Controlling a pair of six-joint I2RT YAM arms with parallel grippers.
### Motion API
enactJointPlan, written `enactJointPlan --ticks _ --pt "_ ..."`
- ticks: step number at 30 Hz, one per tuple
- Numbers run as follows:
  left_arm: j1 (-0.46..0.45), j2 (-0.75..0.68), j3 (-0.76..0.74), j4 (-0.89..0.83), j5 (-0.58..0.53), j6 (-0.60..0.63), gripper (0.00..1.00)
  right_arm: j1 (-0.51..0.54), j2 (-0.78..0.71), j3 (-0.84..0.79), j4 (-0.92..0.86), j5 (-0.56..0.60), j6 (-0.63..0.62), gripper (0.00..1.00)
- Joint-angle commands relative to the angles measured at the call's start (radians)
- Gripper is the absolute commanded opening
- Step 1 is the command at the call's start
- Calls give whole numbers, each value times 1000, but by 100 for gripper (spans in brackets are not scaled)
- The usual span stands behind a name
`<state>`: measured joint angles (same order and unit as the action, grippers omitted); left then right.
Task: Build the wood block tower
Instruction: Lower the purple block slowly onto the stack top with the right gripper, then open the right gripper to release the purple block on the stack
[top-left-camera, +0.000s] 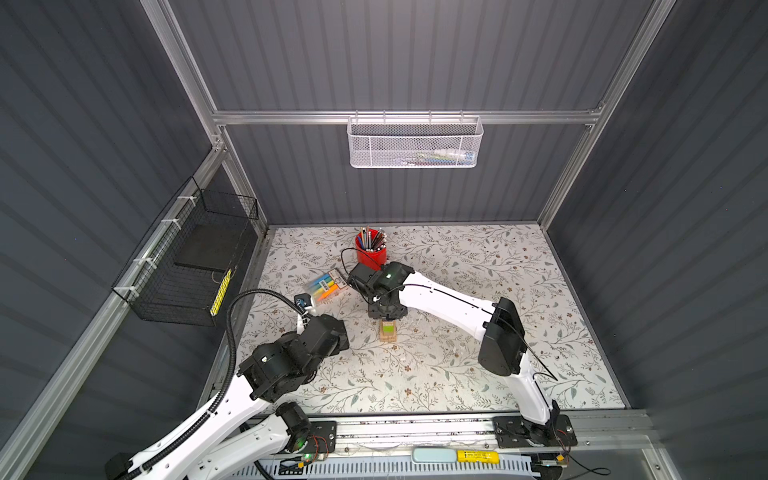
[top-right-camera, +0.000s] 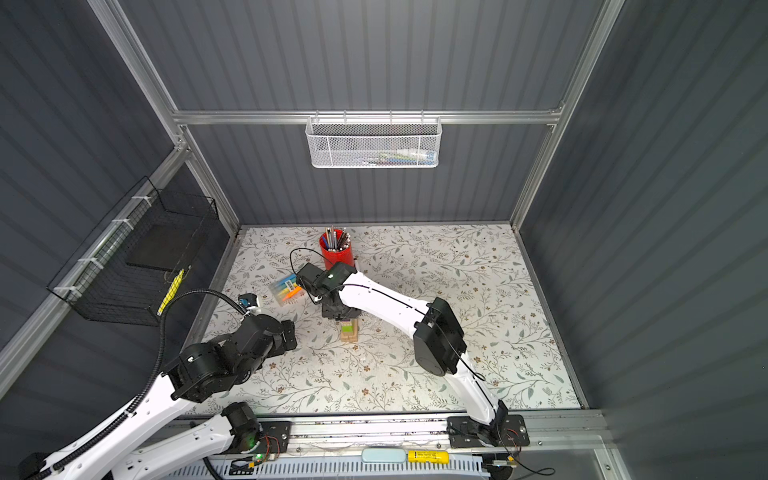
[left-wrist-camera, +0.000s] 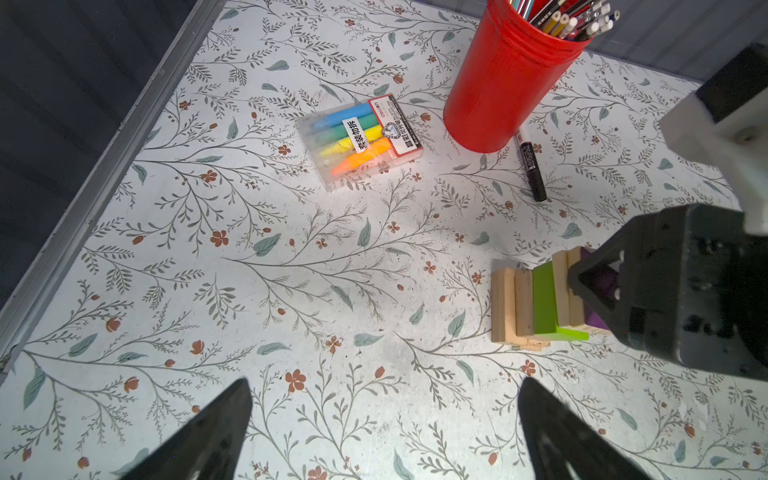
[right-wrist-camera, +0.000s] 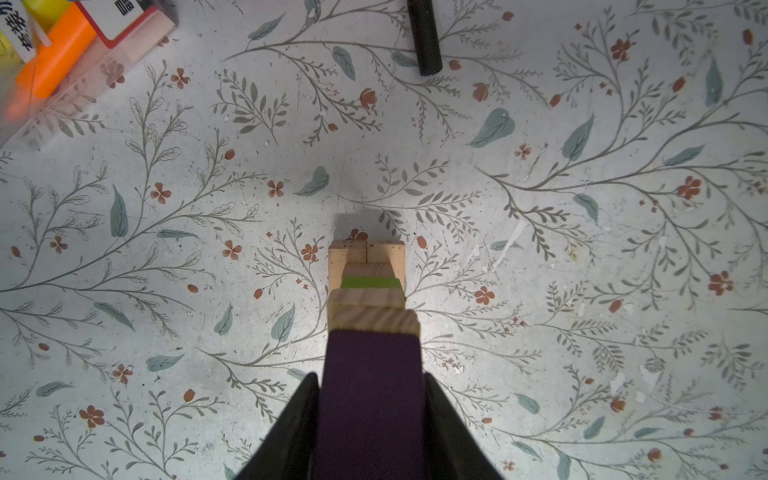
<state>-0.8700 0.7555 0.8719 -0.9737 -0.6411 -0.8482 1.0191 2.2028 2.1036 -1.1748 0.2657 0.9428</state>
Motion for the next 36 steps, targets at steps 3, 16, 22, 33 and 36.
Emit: enactJointPlan --ticks 3,16,22,33,36 --pt "-3 -9 -13 -25 -25 -9 100 -2 -18 -11 -9 15 6 43" --pt "-3 -9 -16 -28 -28 -9 100 -11 4 -5 13 -7 -11 34" --pt "-3 -10 -13 -28 -30 -9 100 -16 6 1 17 -4 -18 31" --pt "-3 -7 -13 -28 -31 -9 100 -15 4 11 14 -16 -38 42" --pt "-3 -8 -9 -28 -34 -8 100 -13 2 32 5 -16 -43 47"
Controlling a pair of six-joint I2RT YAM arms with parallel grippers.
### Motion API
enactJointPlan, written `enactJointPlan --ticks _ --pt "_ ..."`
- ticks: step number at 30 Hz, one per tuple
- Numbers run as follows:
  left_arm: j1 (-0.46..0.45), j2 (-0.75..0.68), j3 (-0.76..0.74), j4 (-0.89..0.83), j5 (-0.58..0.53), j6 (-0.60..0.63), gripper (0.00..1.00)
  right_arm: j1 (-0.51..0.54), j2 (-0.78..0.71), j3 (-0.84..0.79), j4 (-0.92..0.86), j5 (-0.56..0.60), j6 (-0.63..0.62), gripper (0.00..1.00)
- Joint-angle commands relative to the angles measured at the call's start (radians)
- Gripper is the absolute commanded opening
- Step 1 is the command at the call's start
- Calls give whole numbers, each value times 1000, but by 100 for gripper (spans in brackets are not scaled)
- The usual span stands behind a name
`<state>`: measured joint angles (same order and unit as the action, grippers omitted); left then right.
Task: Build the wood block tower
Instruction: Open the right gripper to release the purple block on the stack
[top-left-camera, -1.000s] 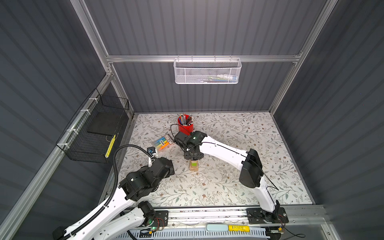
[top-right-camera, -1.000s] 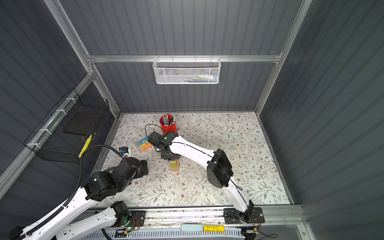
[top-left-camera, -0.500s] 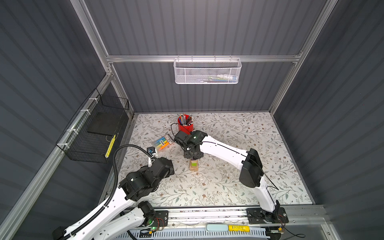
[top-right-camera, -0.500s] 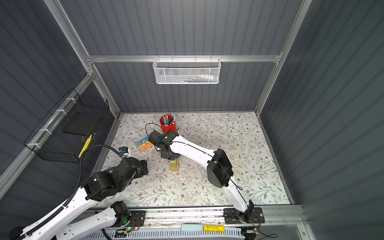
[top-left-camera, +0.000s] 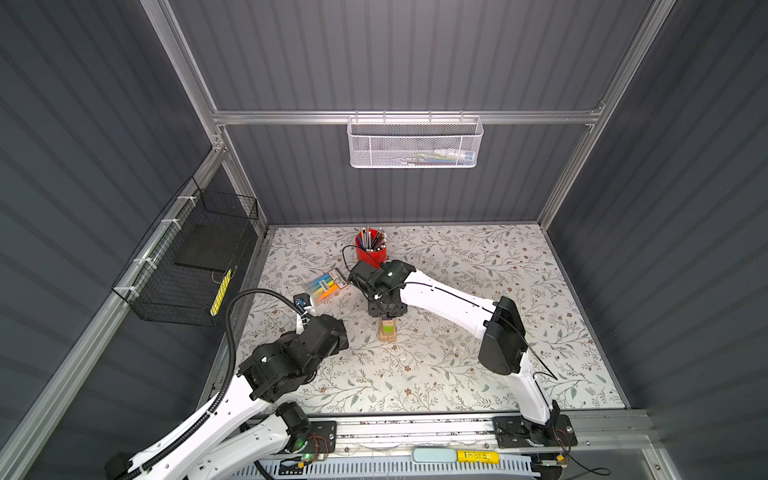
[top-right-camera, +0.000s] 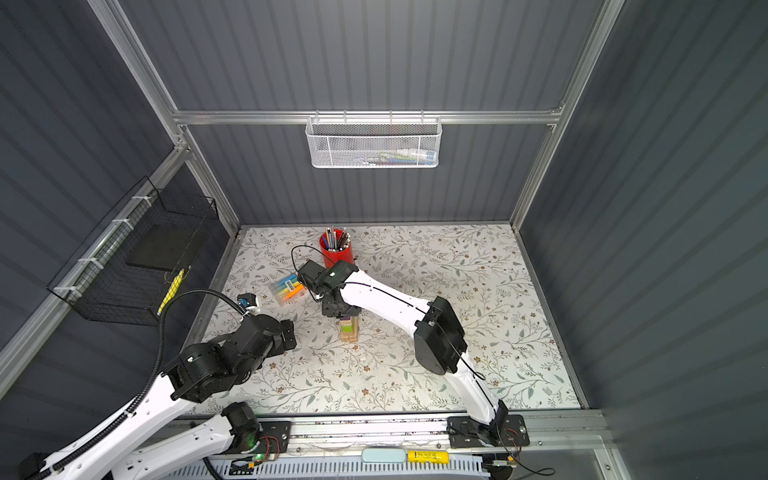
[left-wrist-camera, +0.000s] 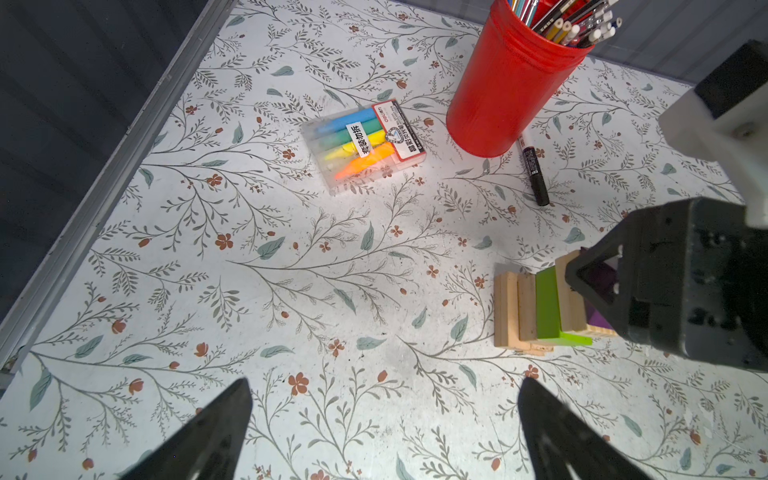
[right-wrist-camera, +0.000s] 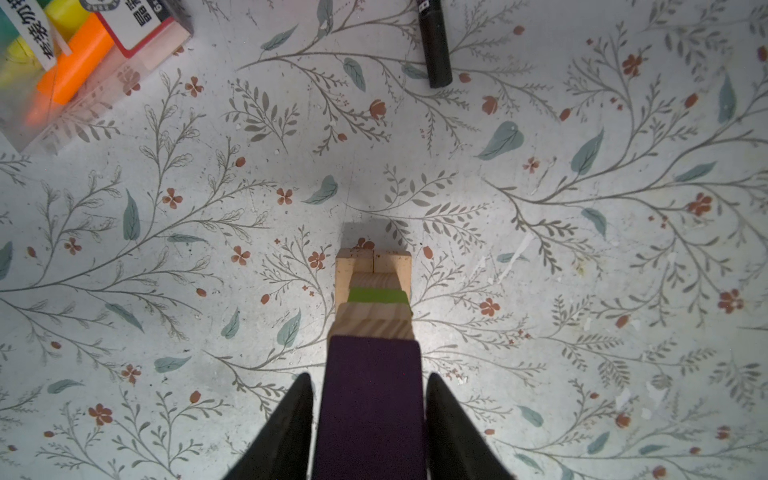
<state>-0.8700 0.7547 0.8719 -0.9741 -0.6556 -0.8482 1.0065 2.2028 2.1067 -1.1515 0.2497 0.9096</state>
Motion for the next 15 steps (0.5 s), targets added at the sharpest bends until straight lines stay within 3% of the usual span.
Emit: enactJointPlan --ticks 1,7,11,15 --pt "-2 -6 -7 -28 -22 -7 100 1 -2 37 -21 -2 -11 48" --pt "-3 4 11 -29 -39 4 100 18 -87 64 -42 24 -25 59" --pt "-3 16 42 -26 -55 40 100 18 -235 -22 -34 82 -53 71" --pt "0 39 62 24 -102 95 100 -20 -463 -240 22 193 -94 97"
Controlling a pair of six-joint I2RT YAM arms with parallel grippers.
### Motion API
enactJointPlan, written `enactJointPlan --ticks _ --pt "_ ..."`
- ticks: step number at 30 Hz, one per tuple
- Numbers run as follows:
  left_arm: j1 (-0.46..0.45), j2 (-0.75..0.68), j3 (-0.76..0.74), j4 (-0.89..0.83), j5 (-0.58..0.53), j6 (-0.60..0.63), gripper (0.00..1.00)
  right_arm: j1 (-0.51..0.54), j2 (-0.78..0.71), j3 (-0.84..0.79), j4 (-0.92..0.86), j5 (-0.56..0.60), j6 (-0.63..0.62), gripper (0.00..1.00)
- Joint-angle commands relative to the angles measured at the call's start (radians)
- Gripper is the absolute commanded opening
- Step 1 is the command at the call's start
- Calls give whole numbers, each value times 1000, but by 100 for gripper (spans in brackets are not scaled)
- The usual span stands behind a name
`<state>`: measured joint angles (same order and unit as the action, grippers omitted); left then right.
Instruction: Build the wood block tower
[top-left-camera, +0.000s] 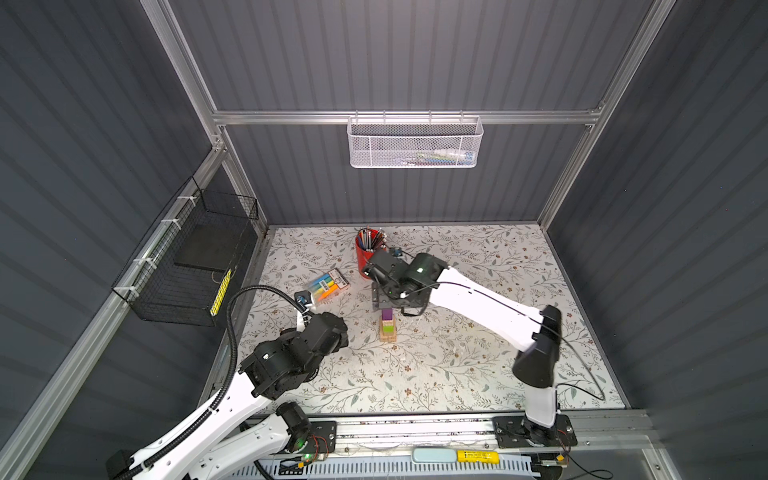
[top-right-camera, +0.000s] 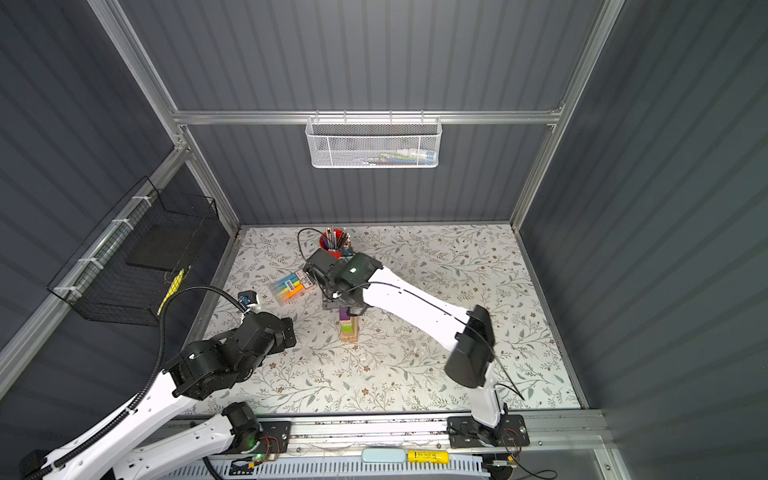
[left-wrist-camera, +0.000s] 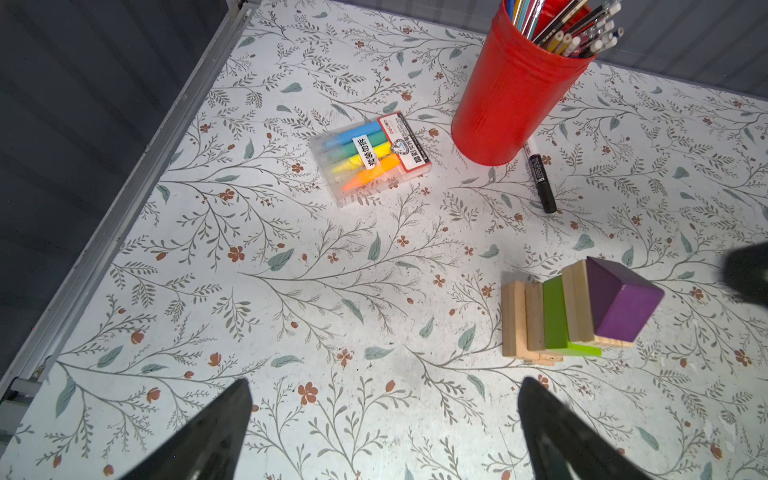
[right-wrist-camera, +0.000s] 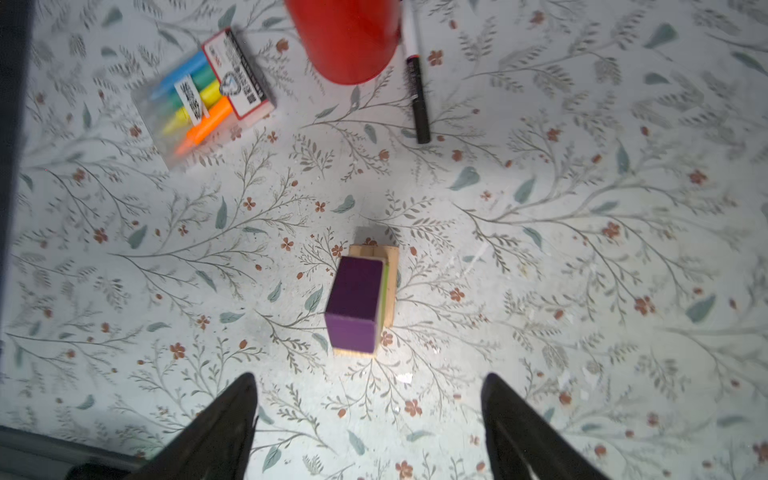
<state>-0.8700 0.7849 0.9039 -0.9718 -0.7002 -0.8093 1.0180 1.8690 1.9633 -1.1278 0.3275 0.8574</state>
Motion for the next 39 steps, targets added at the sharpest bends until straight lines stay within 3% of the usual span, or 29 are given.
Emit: enactJointPlan --ticks 1,3,5,11,14,17,20,23,26,29,33,34,35,36,38,39 --pt "8 20 30 55 -69 84 100 -57 -194 -177 30 142 -62 99" --pt "53 52 35 122 -88 138 100 -131 -309 -327 81 173 -97 99" --pt "158 88 20 216 -80 209 100 -227 -433 -494 166 216 -142 99" --pt "629 265 -89 617 98 366 100 -612 -727 -1020 656 328 -393 99" --pt "814 368 -167 805 153 352 100 -779 -802 -1226 939 276 -510 99" --pt "822 475 -275 1092 104 477 100 -904 -801 -1375 1184 167 -604 99" --pt "821 552 -356 1321 181 554 100 -990 -696 -1449 1360 53 -643 99" --pt "820 622 -486 1671 309 633 100 -1019 -587 -1481 1522 -66 -679 99" --pt "806 718 -462 1717 334 715 100 -1024 -532 -1484 1662 -183 -737 99" --pt "798 808 -510 1919 350 761 100 -1036 -520 -1508 1755 -228 -805 99" --pt "778 932 -503 2027 369 800 100 -1046 -430 -1663 2129 -334 -854 99" --pt "770 935 -467 1961 351 809 100 -1046 -387 -1679 2226 -327 -850 99" --pt "769 919 -428 1841 356 795 100 -1054 -413 -1658 2127 -322 -843 99" --pt "775 933 -443 1912 363 790 100 -1073 -433 -1610 1998 -340 -824 99" --pt "773 924 -438 1872 352 788 100 -1101 -395 -1636 2122 -383 -798 99" --pt "773 926 -439 1886 351 787 100 -1101 -410 -1628 2087 -379 -799 99"
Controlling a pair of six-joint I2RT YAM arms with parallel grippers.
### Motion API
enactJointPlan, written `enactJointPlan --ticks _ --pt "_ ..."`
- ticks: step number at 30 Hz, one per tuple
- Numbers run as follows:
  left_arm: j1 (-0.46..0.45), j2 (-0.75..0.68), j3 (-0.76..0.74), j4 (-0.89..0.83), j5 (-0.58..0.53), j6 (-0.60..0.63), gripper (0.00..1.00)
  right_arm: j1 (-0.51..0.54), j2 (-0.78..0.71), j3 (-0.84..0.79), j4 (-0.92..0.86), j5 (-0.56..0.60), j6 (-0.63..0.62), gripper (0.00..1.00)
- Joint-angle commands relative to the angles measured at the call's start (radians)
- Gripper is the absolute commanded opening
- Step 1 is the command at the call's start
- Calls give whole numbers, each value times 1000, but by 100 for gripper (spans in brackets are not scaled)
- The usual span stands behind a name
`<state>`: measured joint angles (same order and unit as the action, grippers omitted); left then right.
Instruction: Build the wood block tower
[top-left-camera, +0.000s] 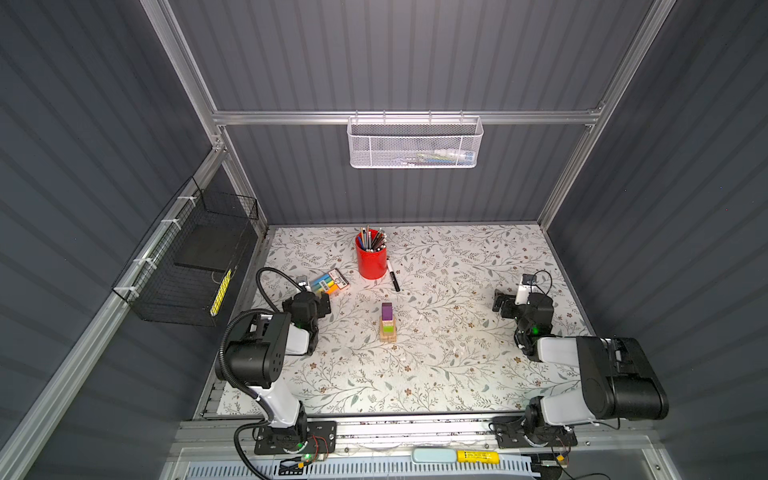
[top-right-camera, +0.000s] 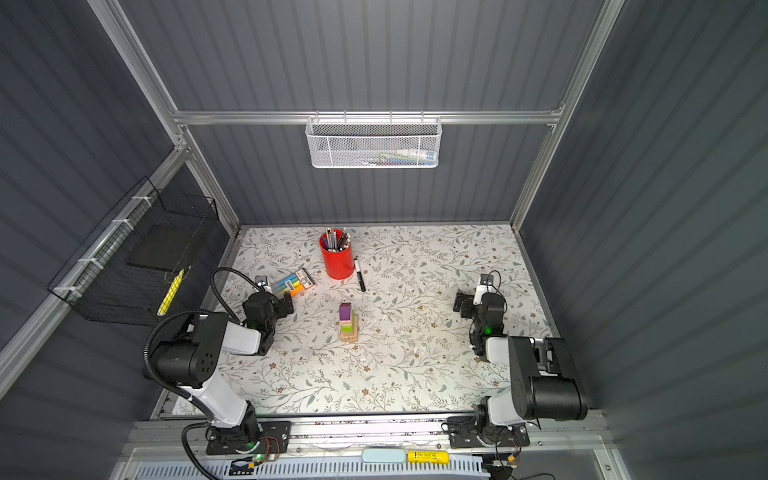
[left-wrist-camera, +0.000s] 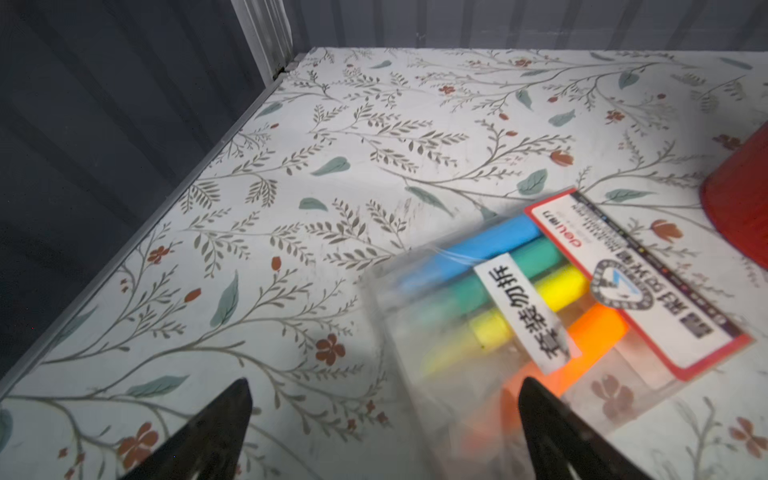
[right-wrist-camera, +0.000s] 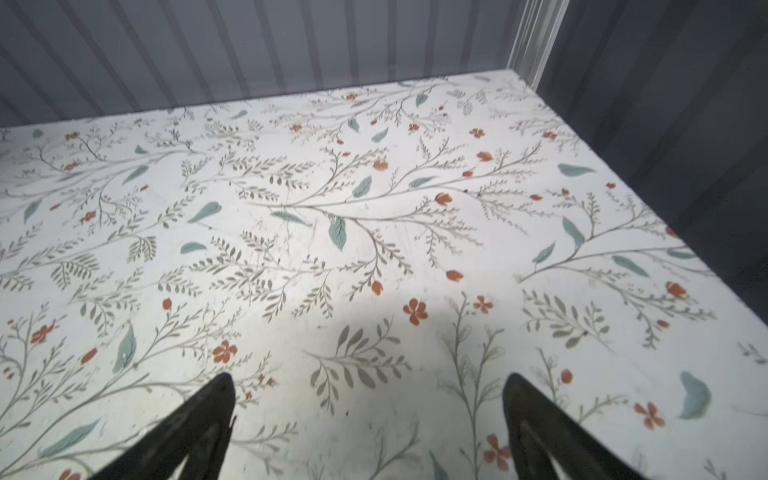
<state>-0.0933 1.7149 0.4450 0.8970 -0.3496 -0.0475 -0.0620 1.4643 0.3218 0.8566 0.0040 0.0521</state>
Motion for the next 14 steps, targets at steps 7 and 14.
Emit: enactJointPlan --ticks 7,14 --pt "-3 3 13 43 4 34 100 -16 -12 8 97 -48 2 99" --pt "-3 -1 6 49 -1 27 100 -16 -8 8 109 -51 3 99"
